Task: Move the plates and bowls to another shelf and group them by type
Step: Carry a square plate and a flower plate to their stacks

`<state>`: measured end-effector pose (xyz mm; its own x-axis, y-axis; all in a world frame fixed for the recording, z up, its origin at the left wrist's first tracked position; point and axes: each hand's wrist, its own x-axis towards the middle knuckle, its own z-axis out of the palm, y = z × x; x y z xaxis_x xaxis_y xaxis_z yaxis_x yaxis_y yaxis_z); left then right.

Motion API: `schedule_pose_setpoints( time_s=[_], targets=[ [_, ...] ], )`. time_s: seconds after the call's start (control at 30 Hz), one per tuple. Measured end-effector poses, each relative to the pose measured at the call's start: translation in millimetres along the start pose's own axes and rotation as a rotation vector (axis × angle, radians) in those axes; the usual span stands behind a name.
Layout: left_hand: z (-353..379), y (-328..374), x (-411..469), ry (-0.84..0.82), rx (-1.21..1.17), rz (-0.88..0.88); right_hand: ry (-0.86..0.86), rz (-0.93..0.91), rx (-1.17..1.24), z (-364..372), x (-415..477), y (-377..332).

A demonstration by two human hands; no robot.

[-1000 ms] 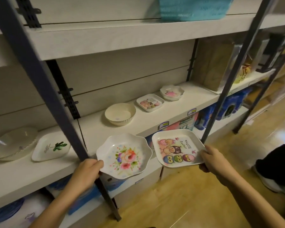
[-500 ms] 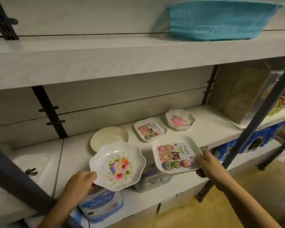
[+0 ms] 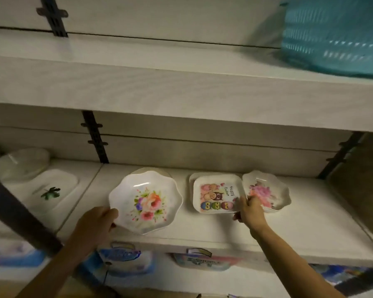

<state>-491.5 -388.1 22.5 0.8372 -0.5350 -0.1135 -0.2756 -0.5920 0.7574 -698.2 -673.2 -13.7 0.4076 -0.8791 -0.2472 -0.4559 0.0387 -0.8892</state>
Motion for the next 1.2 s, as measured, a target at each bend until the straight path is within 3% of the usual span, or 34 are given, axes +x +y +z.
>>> schedule_pose_setpoints(
  time_s=[0.1,0.2,0.43,0.73,1.2],
  targets=[
    [2.6,14.3,-9.6,0.001,0.105,-0.012,-0.026,0.028,0.008,9.4,30.3,2.5],
    [-0.1,30.3,-21.1,0.068,0.125,-0.151,-0.019,0.052,-0.008,17.1,39.3,-4.5],
    [4.2,32.4,-14.2,0.071,-0.036,-0.177,-0.049,0.064,-0.082,25.4,48.6,-9.9],
    [8.9,34.7,-5.5,0.046,-0.067,-0.15,-0.111,0.06,-0.521,23.8,57.0,-12.5],
    [50.5,62.9,15.1,-0.119,-0.075,-0.05,-0.279,-0.284,-0.886,-39.0,13.9,-24.3]
  ],
)
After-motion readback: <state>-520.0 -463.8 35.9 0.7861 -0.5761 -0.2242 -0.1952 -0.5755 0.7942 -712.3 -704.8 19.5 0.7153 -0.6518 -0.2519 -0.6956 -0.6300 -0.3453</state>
